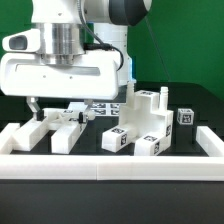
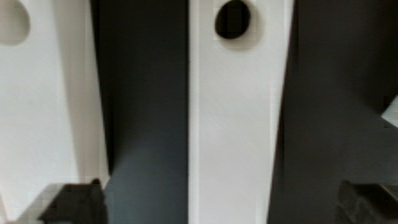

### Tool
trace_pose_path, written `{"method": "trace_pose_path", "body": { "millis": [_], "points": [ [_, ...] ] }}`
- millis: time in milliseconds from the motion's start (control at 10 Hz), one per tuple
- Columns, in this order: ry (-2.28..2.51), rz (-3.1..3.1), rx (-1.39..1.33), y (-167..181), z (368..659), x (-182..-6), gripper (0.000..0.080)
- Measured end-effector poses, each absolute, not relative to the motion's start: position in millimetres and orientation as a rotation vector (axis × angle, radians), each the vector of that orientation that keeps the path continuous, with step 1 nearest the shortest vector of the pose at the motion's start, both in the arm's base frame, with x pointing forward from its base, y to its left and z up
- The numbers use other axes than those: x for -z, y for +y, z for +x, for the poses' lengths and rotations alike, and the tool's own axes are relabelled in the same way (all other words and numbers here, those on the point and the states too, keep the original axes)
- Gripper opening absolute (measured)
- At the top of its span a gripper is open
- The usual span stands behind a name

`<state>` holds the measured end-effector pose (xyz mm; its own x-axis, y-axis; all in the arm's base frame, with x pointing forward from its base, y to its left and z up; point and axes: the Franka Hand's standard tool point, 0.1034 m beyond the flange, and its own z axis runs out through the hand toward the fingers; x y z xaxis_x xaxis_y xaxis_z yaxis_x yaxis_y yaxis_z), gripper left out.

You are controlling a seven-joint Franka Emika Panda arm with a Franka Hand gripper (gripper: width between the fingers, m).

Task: Assemble chair

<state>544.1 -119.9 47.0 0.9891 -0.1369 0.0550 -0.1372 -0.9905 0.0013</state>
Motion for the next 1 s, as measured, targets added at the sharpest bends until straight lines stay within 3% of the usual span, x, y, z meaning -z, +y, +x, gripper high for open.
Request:
{"method": "trace_pose_path", "body": {
  "millis": [600,1000],
  "points": [
    [-0.195,3.153,-0.012,-111,548,-44.7,0.0649],
    [-0.196,3.138,-0.012,-117,540,-31.2,0.0649]
  ]
}}
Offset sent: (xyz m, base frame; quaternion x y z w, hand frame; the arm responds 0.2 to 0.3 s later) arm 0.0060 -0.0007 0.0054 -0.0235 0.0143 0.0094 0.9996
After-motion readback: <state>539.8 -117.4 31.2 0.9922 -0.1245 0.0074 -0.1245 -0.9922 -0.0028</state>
